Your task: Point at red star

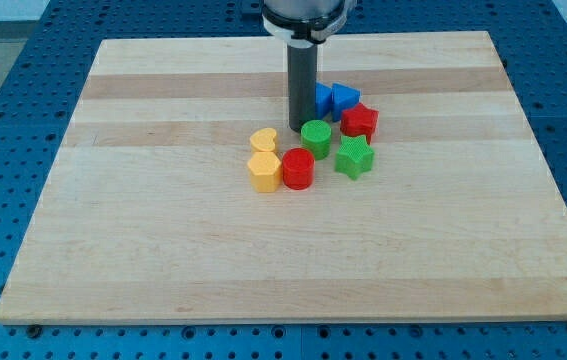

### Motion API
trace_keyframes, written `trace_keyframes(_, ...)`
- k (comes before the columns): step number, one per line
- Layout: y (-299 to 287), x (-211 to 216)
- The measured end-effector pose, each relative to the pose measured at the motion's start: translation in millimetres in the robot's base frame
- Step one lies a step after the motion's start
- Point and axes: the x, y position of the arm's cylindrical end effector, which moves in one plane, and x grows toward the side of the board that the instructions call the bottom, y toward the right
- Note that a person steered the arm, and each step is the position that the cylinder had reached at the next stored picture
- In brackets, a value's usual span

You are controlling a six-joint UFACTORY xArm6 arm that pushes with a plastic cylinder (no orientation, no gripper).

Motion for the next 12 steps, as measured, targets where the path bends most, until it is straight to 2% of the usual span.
trace_keyframes(7,-5.5,61.0)
trace_keyframes(12,114.8,58.6)
